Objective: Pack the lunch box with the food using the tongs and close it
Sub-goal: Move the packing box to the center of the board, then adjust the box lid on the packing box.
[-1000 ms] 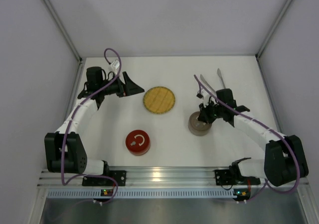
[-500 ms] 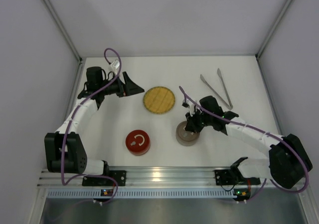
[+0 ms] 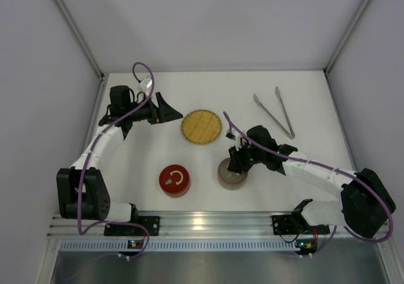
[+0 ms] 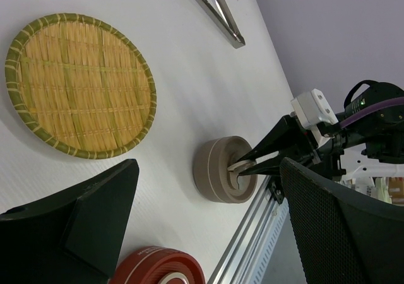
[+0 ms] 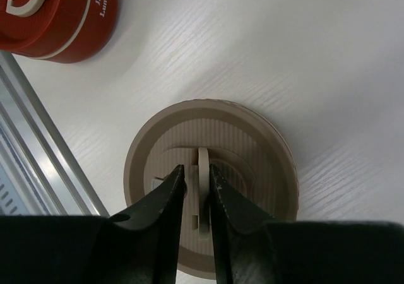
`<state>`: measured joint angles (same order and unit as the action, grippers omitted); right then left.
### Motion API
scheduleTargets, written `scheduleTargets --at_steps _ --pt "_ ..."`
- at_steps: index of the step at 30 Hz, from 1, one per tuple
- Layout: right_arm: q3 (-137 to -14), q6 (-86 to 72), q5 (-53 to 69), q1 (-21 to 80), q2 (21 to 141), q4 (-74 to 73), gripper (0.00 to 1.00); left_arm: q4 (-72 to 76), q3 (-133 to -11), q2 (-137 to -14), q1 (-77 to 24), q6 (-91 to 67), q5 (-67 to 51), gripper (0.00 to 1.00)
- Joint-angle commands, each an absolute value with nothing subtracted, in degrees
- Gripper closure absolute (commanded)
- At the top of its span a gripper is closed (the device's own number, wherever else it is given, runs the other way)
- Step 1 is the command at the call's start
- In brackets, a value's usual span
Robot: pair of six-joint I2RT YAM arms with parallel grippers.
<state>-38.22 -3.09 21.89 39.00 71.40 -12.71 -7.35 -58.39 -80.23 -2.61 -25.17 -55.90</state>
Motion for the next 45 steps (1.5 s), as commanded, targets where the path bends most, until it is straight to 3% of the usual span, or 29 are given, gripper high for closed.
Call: scheduleTargets --at_steps 1,7,8,11,19,22,23,26,30,35,45 --pt "-38.5 -4.1 22.3 40.2 71.7 -9.0 0.77 -5.3 -58.0 -79.1 -2.4 -23.6 -57.4 0.02" --pt "-41.8 -3.4 23.7 40.2 70.7 -11.8 0.66 -6.5 -57.0 -78.0 -2.4 -21.3 -58.4 0.02" --pt "-42.4 -3.3 23.9 40.2 70.3 -12.4 0.59 -7.5 -57.0 -77.8 -2.4 -20.7 -58.4 0.02" --pt "-45.9 -2.6 24.3 40.0 68.8 -14.8 0.51 -10.2 -57.2 -77.2 -2.4 -18.6 -59.6 0.02" --pt "-51.4 3.8 24.5 36.5 66.7 -20.6 0.48 -15.5 -56.7 -74.1 -2.4 -12.8 -59.7 0.02" --pt "-54.1 12.6 29.5 35.9 66.9 -27.9 0.54 -19.6 -56.7 -72.8 -2.4 -8.5 -58.9 0.02" --pt "-56.3 15.1 31.5 35.9 67.5 -30.6 0.67 -20.6 -56.5 -72.3 -2.4 -6.4 -58.7 0.02" --pt "-58.0 18.1 36.5 35.9 69.9 -37.3 0.87 -23.4 -56.3 -71.4 -2.4 -3.7 -58.0 0.02" --pt "-57.7 20.1 43.1 35.9 72.9 -41.2 0.97 -23.6 -55.7 -70.8 -2.4 -3.4 -57.6 0.02" --pt "-57.1 20.0 46.1 35.7 79.5 -42.1 0.99 -23.2 -55.8 -71.2 -2.4 -3.9 -57.6 0.02" --pt "-58.7 20.1 53.4 24.0 90.2 -40.6 0.88 -22.1 -55.2 -71.6 -2.4 -5.4 -58.4 0.02"
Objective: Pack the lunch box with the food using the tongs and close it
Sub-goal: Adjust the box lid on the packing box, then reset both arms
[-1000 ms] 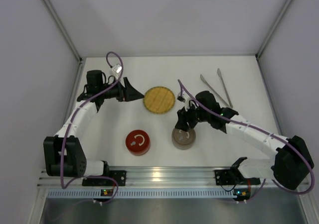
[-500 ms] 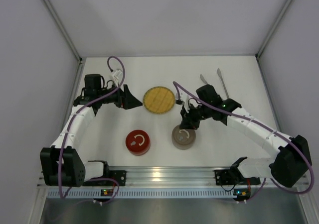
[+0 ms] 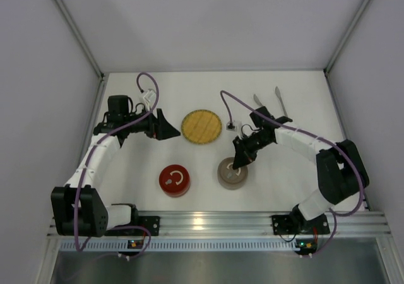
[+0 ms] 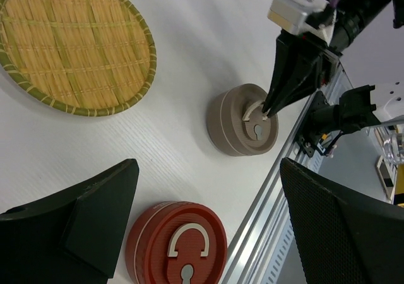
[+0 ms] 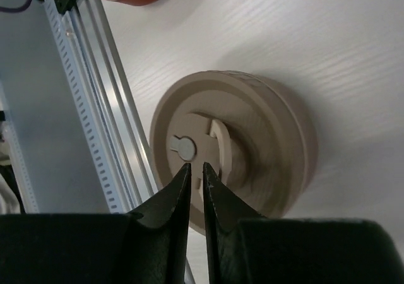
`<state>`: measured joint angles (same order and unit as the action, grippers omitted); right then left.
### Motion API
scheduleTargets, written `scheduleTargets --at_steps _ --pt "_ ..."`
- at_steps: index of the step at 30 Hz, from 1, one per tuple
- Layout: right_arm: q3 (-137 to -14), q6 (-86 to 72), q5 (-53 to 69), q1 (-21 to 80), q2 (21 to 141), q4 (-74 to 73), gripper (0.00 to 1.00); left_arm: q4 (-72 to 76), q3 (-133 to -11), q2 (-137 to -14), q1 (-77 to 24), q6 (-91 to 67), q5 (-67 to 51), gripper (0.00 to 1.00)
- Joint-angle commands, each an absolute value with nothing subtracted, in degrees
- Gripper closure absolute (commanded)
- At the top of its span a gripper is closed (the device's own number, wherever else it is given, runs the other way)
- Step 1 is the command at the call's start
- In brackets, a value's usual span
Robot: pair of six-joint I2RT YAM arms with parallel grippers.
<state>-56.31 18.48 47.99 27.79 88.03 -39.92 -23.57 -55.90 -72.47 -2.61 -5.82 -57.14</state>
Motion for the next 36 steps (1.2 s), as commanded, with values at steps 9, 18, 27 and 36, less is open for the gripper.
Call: scheduleTargets --at_steps 9,18,27,36 --pt "-61.6 23.7 58.8 21.0 91.9 -46.8 0.71 -23.2 -55.1 -70.9 -2.4 -3.6 -57.7 0.02" --pt "-70.8 18.3 51.3 18.7 77.9 -47.6 0.11 -35.5 -60.4 -71.8 -2.4 -0.6 -40.8 0.02" --pt "-59.8 12.5 39.5 4.1 67.2 -38.5 0.01 -42.5 -57.1 -66.1 -2.4 7.7 -26.6 0.02" --pt "-49.8 11.7 33.6 -6.2 64.4 -33.6 0.01 -40.7 -51.4 -60.7 -2.4 12.4 -18.5 0.02"
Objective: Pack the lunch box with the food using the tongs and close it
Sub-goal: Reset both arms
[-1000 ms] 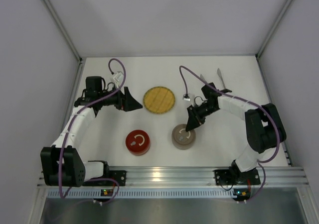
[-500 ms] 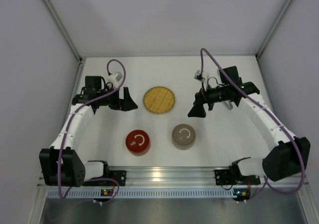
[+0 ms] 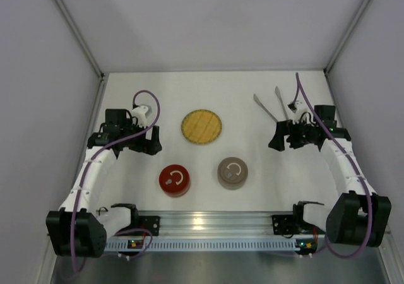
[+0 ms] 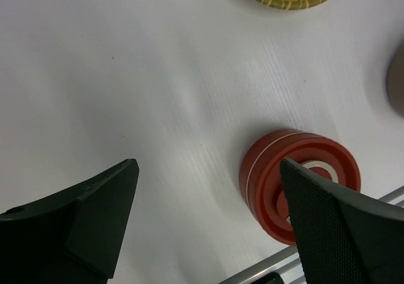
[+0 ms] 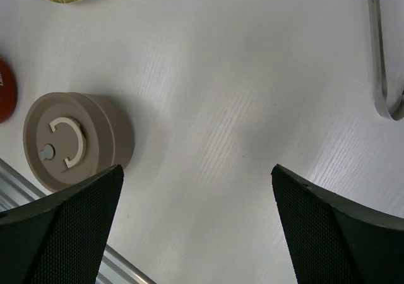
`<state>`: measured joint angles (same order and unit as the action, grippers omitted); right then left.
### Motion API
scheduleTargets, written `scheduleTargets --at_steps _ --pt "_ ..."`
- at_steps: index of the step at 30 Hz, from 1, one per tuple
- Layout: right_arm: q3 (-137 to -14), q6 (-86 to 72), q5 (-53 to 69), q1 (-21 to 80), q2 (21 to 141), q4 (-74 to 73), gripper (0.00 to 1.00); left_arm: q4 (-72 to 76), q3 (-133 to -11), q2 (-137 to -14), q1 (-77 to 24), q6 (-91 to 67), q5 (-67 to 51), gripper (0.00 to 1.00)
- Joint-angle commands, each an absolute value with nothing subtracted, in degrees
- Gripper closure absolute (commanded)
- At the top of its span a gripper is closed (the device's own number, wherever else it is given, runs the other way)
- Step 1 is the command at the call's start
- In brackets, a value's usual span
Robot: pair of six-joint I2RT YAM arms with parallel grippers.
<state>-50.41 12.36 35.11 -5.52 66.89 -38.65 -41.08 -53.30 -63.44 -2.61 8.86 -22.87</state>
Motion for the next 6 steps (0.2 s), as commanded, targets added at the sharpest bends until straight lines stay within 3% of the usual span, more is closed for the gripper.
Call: scheduleTargets --at_steps 1,6 --pt "-49.6 11.6 33.4 -6.2 63.9 -33.3 0.01 -39.9 -50.8 -60.0 -2.4 12.7 -17.7 0.02" --pt "-49.2 11.6 32.5 -6.2 61.4 -33.2 0.01 -40.5 -50.4 -58.0 -2.4 13.0 -19.1 0.02"
